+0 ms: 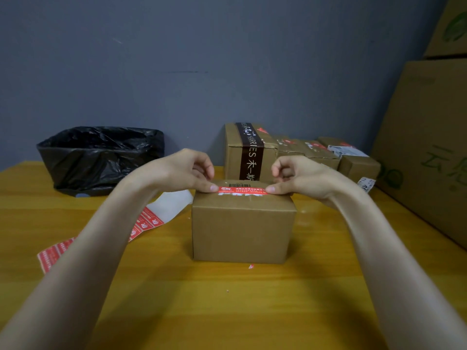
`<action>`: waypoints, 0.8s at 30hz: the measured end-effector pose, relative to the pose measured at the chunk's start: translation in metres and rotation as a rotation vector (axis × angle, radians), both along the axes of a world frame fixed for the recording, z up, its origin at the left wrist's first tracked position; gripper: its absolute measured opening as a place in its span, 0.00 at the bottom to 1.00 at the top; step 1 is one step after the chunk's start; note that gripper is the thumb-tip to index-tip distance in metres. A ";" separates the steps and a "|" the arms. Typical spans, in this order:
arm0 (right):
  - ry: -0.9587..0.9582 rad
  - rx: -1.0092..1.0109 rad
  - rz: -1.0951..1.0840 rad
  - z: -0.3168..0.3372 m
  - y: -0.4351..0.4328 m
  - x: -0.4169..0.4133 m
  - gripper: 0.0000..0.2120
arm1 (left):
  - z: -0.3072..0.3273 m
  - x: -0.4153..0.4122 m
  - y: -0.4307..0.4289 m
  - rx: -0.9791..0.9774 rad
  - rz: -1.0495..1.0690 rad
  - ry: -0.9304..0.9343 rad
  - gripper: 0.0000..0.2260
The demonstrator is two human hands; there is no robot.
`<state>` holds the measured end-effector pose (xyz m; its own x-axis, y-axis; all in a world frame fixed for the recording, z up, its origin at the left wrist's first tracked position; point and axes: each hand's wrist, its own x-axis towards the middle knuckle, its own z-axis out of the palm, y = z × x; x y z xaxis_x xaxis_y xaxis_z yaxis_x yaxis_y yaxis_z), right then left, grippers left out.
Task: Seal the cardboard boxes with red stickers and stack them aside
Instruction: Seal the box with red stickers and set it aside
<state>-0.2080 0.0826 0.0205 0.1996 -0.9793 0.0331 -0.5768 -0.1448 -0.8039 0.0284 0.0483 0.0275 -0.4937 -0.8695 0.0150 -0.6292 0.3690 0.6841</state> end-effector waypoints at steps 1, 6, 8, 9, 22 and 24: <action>-0.014 -0.016 0.000 0.001 0.001 0.000 0.10 | 0.002 0.003 0.001 0.007 -0.012 0.004 0.09; 0.338 0.033 0.091 0.011 0.013 -0.004 0.38 | 0.010 0.013 0.010 -0.004 -0.107 -0.195 0.35; 0.481 0.127 0.172 0.013 0.017 -0.001 0.49 | 0.008 0.009 0.013 0.010 -0.130 -0.296 0.47; 0.497 0.153 0.198 0.013 0.018 0.000 0.50 | 0.007 0.005 0.014 0.013 -0.139 -0.331 0.48; 0.205 -0.092 0.235 0.004 0.011 -0.009 0.44 | 0.008 -0.004 0.022 -0.253 -0.221 -0.435 0.41; 0.003 -0.139 0.188 0.004 0.011 -0.007 0.42 | 0.014 0.004 0.022 -0.322 -0.199 -0.376 0.37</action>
